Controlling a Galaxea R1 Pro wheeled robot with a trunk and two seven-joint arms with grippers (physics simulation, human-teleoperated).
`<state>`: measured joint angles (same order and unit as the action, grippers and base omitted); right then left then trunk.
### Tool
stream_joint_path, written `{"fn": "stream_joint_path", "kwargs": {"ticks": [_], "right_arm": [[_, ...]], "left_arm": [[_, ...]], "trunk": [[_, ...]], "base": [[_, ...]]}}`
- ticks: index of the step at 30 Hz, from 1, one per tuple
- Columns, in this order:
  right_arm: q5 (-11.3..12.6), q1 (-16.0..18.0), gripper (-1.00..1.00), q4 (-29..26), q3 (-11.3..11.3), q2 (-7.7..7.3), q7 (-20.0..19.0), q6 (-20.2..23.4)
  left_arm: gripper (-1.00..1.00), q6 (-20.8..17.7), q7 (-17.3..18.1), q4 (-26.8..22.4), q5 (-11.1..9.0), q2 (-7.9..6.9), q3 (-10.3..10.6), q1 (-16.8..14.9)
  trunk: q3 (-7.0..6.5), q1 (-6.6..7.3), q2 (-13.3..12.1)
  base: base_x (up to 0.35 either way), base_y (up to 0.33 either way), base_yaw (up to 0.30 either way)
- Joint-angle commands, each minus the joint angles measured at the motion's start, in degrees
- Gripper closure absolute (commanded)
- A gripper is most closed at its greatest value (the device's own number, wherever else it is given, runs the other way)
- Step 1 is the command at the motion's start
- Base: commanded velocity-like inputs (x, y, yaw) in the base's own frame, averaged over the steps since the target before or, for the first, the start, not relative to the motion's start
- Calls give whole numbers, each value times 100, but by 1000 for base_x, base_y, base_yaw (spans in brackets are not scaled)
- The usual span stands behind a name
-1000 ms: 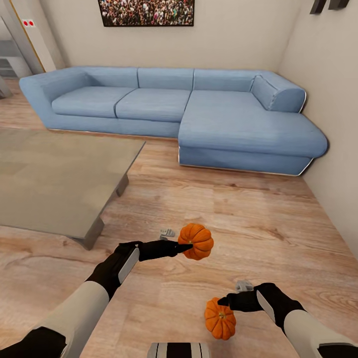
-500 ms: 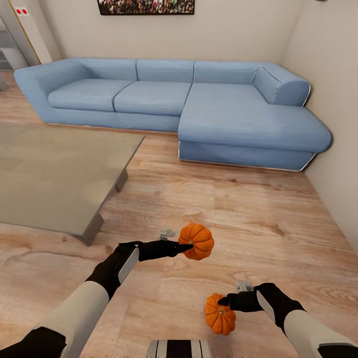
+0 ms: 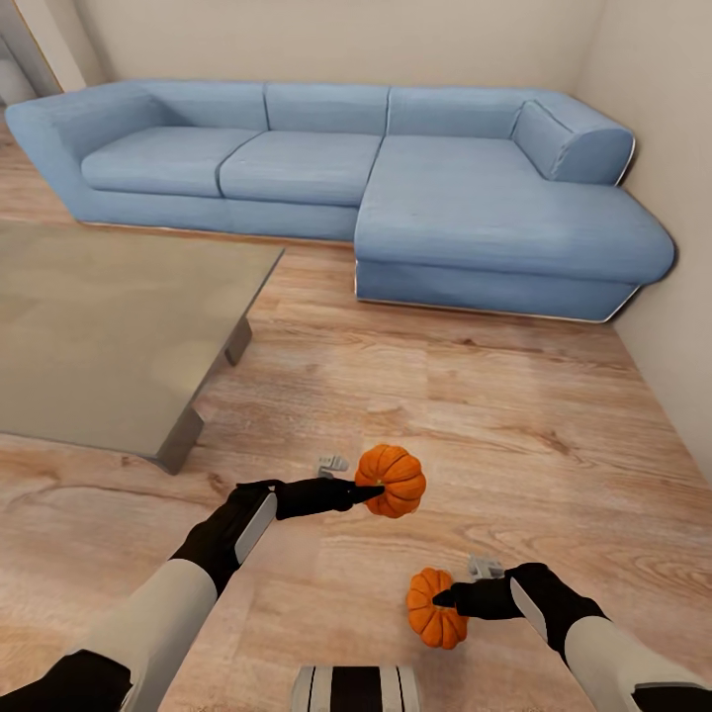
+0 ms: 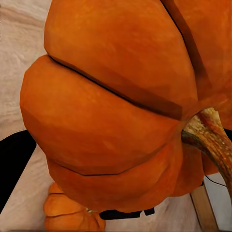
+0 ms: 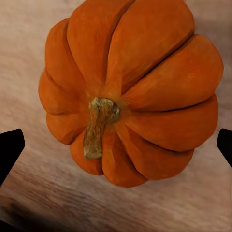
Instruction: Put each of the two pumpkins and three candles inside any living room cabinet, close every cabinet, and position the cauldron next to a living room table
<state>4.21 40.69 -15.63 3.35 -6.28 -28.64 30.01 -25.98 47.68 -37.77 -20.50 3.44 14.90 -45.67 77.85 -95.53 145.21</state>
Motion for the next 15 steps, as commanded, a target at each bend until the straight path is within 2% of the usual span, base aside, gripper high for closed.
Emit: {"fn": "stream_joint_path", "kwargs": {"ticks": [1, 3, 15], "right_arm": [[44, 1, -100, -9, 34, -5, -1, 33], [45, 1, -100, -6, 34, -5, -1, 32], [45, 1, -100, -7, 34, -5, -1, 31]], "left_arm": [[100, -49, -13, -6, -60, -1, 8, -3], [100, -48, -13, -6, -60, -1, 5, -3], [100, 2, -35, -3, -51, 8, 22, -3]], "trunk": [[27, -1, 3], [71, -6, 6], [71, -6, 6]], "base": [[0, 0, 0], [0, 0, 0], [0, 0, 0]]}}
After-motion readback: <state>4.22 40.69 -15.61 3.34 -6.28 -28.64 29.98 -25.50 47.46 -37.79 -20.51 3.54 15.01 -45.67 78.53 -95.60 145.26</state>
